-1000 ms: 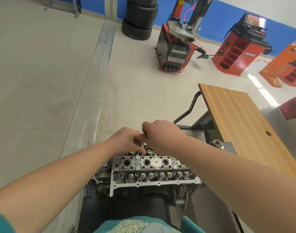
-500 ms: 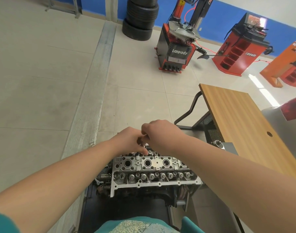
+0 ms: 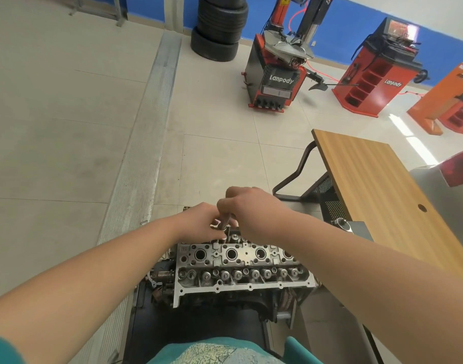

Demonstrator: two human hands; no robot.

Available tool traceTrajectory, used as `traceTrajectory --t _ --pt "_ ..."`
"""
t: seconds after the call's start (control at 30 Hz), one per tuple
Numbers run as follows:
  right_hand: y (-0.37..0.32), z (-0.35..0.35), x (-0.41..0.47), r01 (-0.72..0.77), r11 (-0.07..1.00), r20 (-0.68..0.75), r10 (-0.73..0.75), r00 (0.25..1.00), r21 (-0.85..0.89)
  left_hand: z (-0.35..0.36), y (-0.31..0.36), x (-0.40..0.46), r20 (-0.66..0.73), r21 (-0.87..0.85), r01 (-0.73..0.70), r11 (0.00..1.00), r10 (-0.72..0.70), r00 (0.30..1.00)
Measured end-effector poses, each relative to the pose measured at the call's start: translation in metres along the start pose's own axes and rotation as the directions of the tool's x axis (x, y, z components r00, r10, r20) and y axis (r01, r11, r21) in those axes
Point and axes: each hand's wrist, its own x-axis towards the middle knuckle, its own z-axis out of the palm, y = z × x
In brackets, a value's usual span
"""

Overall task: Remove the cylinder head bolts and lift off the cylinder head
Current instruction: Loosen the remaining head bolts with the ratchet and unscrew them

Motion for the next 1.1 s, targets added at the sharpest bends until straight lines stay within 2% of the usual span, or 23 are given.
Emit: traceTrajectory --t 0.07,0.13,0.23,0.27,0.33,0.4,0.47,0.5,0.63,0.7,0.77,0.87,0.9,0.97,1.03,1.1 --pt "0.003 -0.004 -0.005 0.058 0.992 -0.051 -0.052 0.997 0.110 -0.006 -0.005 -0.002 0.022 0.028 0.011 1.000 -0.011 1.000" --pt "0.002 -0.004 -0.006 0.035 0.990 -0.115 -0.019 0.993 0.139 -0.009 -0.006 -0.002 -0.010 0.054 0.040 0.998 -0.040 0.999" --pt "-0.004 0.002 0.003 -0.174 0.985 -0.128 0.171 0.977 -0.006 -0.008 -0.009 0.003 -0.059 0.131 0.028 0.991 -0.021 0.998" --pt "-0.006 0.004 0.005 -0.202 0.979 -0.129 0.198 0.972 -0.019 -0.008 -0.007 0.003 -0.066 0.141 0.013 0.990 -0.003 0.998" --pt "-0.005 0.004 0.006 -0.173 0.985 -0.104 0.172 0.980 -0.001 -0.007 -0.006 0.002 -0.032 0.084 -0.006 0.996 0.008 0.999" --pt "0.000 0.000 0.003 -0.071 0.997 -0.087 0.068 0.994 -0.028 -0.007 -0.006 -0.001 0.020 0.017 -0.017 1.000 0.016 1.000" --pt "0.005 -0.006 0.000 -0.018 1.000 -0.107 0.017 0.994 -0.014 -0.006 -0.010 -0.002 0.015 0.005 -0.003 1.000 0.003 1.000" --pt "0.004 -0.009 0.000 -0.030 1.000 -0.114 0.030 0.993 0.000 -0.005 -0.011 -0.001 -0.008 0.013 -0.002 1.000 0.002 1.000" --pt "-0.005 -0.004 0.006 -0.246 0.968 -0.078 0.242 0.967 -0.043 -0.003 -0.008 0.002 -0.113 0.051 0.000 0.999 0.005 0.994" --pt "-0.005 -0.001 0.007 -0.218 0.975 -0.048 0.216 0.975 -0.038 -0.002 -0.008 0.000 -0.098 -0.017 0.009 1.000 -0.010 0.995" --pt "-0.002 -0.003 0.002 -0.116 0.993 -0.023 0.116 0.993 0.005 -0.002 -0.009 -0.003 -0.049 -0.088 0.014 0.996 -0.018 0.999" --pt "0.000 -0.008 -0.005 0.006 0.998 -0.026 -0.005 1.000 0.060 -0.003 -0.011 -0.002 -0.067 -0.070 0.051 0.996 -0.055 0.996" --pt "-0.001 -0.006 -0.005 0.003 0.999 -0.037 -0.002 0.999 0.037 -0.004 -0.009 -0.001 -0.098 -0.047 0.063 0.997 -0.068 0.993" --pt "-0.002 -0.001 0.000 -0.124 0.992 -0.049 0.123 0.991 -0.020 -0.003 -0.006 0.000 -0.129 -0.053 0.076 0.996 -0.082 0.988" --pt "-0.002 0.002 0.004 -0.211 0.976 -0.049 0.209 0.977 -0.057 -0.002 -0.005 0.000 -0.096 -0.089 0.077 0.993 -0.085 0.992" --pt "0.001 0.003 0.003 -0.141 0.990 -0.023 0.141 0.990 -0.021 -0.002 -0.005 -0.002 -0.036 -0.118 0.069 0.991 -0.074 0.997"
